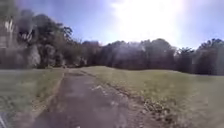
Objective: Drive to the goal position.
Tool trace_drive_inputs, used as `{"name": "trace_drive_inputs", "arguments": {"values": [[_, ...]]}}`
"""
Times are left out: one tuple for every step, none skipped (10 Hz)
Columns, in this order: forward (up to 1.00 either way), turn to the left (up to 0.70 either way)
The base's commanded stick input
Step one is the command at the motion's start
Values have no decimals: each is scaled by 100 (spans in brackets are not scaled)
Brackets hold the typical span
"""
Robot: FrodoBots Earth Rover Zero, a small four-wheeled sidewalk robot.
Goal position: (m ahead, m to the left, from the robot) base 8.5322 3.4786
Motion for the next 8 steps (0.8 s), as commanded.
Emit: {"name": "trace_drive_inputs", "arguments": {"values": [[85, 0], [85, 0], [85, 0], [47, 20], [0, 45], [0, 45], [0, 28], [0, 0]]}}
